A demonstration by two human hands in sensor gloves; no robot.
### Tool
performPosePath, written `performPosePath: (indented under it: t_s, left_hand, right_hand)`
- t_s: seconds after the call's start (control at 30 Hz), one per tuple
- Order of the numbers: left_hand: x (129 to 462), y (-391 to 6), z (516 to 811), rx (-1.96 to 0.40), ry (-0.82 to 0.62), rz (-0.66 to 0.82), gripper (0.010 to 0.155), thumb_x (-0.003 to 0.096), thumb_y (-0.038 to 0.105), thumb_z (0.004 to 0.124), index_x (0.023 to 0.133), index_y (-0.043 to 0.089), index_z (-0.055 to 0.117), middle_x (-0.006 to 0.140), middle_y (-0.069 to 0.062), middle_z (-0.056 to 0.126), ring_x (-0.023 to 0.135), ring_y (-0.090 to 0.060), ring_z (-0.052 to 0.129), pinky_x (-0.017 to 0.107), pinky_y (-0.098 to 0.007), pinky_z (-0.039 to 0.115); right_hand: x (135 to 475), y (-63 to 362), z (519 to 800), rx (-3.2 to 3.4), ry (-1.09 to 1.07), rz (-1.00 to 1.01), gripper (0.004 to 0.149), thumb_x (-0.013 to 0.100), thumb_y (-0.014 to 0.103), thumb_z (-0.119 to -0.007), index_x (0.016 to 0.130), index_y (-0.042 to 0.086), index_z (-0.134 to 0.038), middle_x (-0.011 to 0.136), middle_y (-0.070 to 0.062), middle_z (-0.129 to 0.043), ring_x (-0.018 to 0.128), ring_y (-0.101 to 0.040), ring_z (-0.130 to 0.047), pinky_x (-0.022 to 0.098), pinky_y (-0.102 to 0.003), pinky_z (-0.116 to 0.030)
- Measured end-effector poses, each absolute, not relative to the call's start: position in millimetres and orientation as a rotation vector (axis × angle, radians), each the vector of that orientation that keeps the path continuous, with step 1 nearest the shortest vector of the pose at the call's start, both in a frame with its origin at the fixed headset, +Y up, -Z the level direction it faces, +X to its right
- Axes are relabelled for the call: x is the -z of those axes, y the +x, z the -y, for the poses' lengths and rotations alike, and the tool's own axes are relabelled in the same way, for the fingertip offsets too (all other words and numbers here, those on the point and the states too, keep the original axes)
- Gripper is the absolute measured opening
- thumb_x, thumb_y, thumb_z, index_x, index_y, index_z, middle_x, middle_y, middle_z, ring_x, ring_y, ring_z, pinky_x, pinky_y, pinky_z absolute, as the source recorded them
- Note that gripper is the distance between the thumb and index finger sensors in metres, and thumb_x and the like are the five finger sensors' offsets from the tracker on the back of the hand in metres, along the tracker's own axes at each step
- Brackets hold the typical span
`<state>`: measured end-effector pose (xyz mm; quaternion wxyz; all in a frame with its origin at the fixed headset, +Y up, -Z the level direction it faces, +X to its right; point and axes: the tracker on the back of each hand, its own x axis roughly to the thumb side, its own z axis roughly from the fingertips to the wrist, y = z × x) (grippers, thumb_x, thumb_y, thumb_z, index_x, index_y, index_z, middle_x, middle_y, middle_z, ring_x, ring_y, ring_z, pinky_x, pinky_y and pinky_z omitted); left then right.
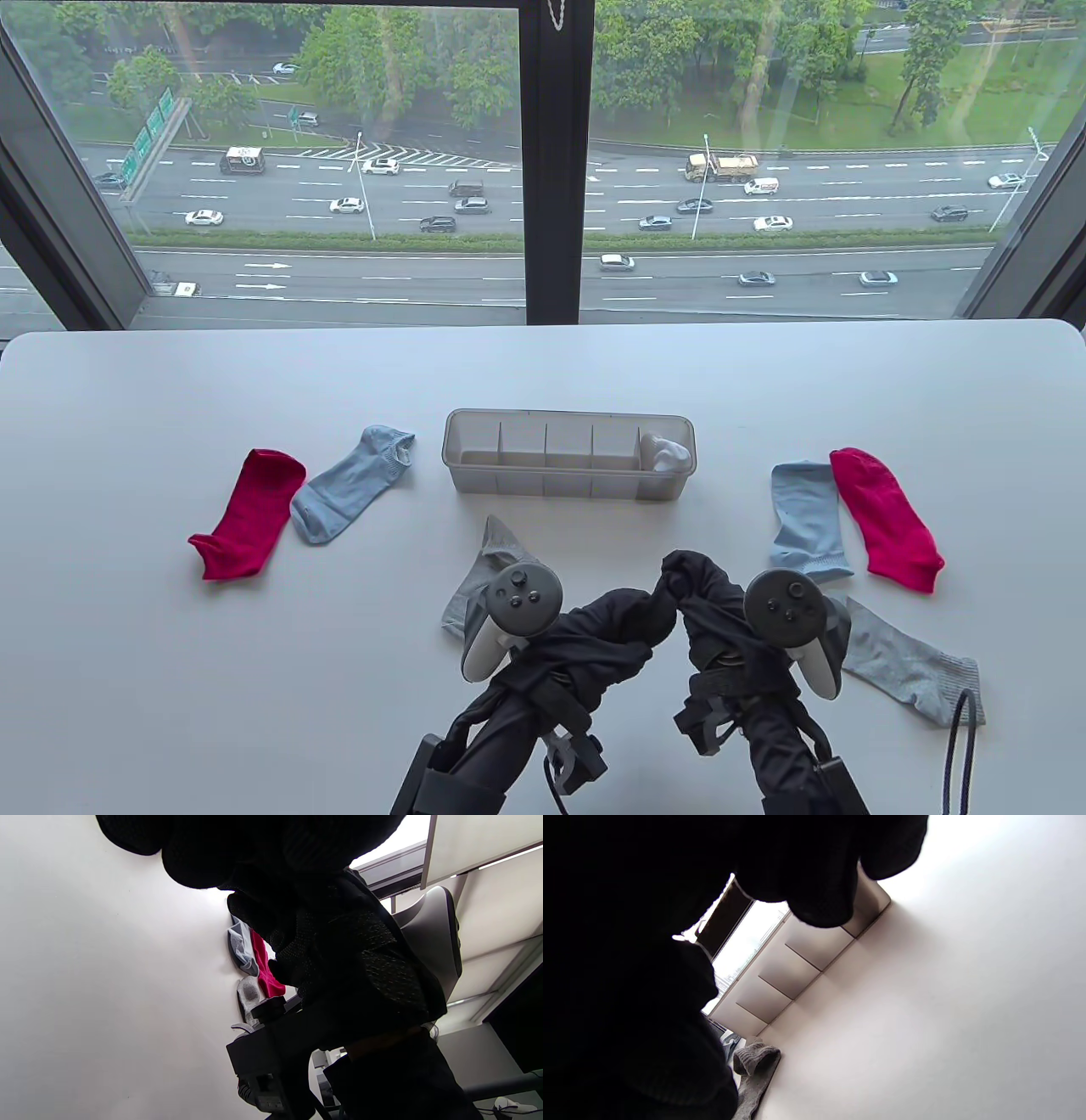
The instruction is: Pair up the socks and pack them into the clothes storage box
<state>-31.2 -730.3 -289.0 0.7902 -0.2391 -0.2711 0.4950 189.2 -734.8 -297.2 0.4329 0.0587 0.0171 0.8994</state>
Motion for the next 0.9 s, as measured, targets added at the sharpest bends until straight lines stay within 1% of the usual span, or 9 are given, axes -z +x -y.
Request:
performPosePath:
  t_s: [0.2, 0.33, 0.43, 0.5, 0.53, 0.57, 0.7, 0.83, 0.9]
  left_hand:
    - [287, -25, 732, -1.007, -0.641, 0.603, 0.056, 0.0506, 0.032, 0.076, 0.1, 0.022, 0.053, 0.098, -0.021, 0.065, 0.076, -0.038, 0.082, 0.067, -0.063, 0.063]
    - [289, -38, 732, -1.101, -0.492, 0.441, 0.041, 0.0532, 0.035, 0.069, 0.089, 0.016, 0.07, 0.087, -0.027, 0.074, 0.058, -0.042, 0.088, 0.054, -0.065, 0.068]
    - [291, -48, 727, -1.0, -0.318, 0.359, 0.043, 0.052, 0.036, 0.069, 0.088, 0.013, 0.065, 0.086, -0.026, 0.072, 0.058, -0.039, 0.088, 0.053, -0.064, 0.069]
    - [291, -51, 727, -0.993, -0.253, 0.315, 0.042, 0.0515, 0.033, 0.071, 0.088, 0.014, 0.062, 0.091, -0.025, 0.067, 0.065, -0.04, 0.085, 0.058, -0.065, 0.066]
    - [291, -51, 727, -1.006, -0.246, 0.323, 0.042, 0.0515, 0.031, 0.072, 0.088, 0.014, 0.063, 0.093, -0.024, 0.067, 0.067, -0.041, 0.085, 0.059, -0.065, 0.066]
    - [291, -51, 726, -1.031, -0.253, 0.341, 0.04, 0.0515, 0.029, 0.073, 0.088, 0.015, 0.066, 0.094, -0.024, 0.067, 0.07, -0.042, 0.086, 0.06, -0.065, 0.067]
    - [292, -53, 725, -1.032, -0.188, 0.319, 0.036, 0.0508, 0.022, 0.074, 0.085, 0.011, 0.076, 0.089, -0.027, 0.082, 0.066, -0.042, 0.101, 0.054, -0.061, 0.083]
    - [297, -58, 726, -1.049, -0.171, 0.237, 0.035, 0.0508, 0.022, 0.074, 0.084, 0.014, 0.069, 0.083, -0.023, 0.085, 0.057, -0.035, 0.108, 0.047, -0.056, 0.091]
    - [299, -62, 729, -1.069, -0.2, 0.197, 0.05, 0.0494, 0.021, 0.078, 0.093, 0.016, 0.053, 0.086, -0.02, 0.078, 0.06, -0.037, 0.106, 0.05, -0.058, 0.088]
  right_hand:
    - [299, 192, 732, -2.182, 0.209, -0.073, 0.039, 0.054, 0.033, -0.063, 0.092, 0.027, -0.064, 0.084, 0.001, -0.083, 0.078, -0.022, -0.091, 0.072, -0.052, -0.067]
    - [297, 183, 729, -2.157, 0.269, -0.122, 0.038, 0.055, 0.033, -0.063, 0.093, 0.028, -0.064, 0.087, 0.0, -0.082, 0.081, -0.024, -0.089, 0.073, -0.053, -0.065]
    - [296, 181, 732, -2.066, 0.249, -0.168, 0.041, 0.058, 0.039, -0.064, 0.098, 0.029, -0.061, 0.098, -0.008, -0.077, 0.085, -0.031, -0.086, 0.071, -0.055, -0.066]
    - [296, 178, 735, -1.984, 0.264, -0.256, 0.071, 0.052, 0.054, -0.069, 0.11, 0.018, -0.047, 0.106, -0.019, -0.069, 0.084, -0.038, -0.085, 0.068, -0.058, -0.066]
    - [296, 176, 739, -1.976, 0.26, -0.308, 0.079, 0.05, 0.056, -0.07, 0.11, 0.011, -0.047, 0.101, -0.022, -0.073, 0.079, -0.038, -0.088, 0.065, -0.057, -0.068]
    - [296, 173, 743, -1.979, 0.266, -0.374, 0.079, 0.049, 0.056, -0.071, 0.108, 0.008, -0.049, 0.097, -0.022, -0.076, 0.076, -0.036, -0.09, 0.064, -0.056, -0.07]
    - [298, 172, 742, -2.023, 0.263, -0.336, 0.053, 0.056, 0.041, -0.074, 0.101, 0.016, -0.062, 0.088, -0.016, -0.085, 0.069, -0.027, -0.095, 0.062, -0.05, -0.075]
    - [296, 165, 739, -1.986, 0.294, -0.341, 0.052, 0.057, 0.036, -0.076, 0.102, 0.019, -0.056, 0.094, -0.016, -0.077, 0.076, -0.027, -0.09, 0.067, -0.051, -0.07]
    - [296, 163, 739, -2.016, 0.308, -0.356, 0.052, 0.057, 0.033, -0.077, 0.102, 0.019, -0.055, 0.096, -0.017, -0.075, 0.077, -0.028, -0.089, 0.067, -0.051, -0.07]
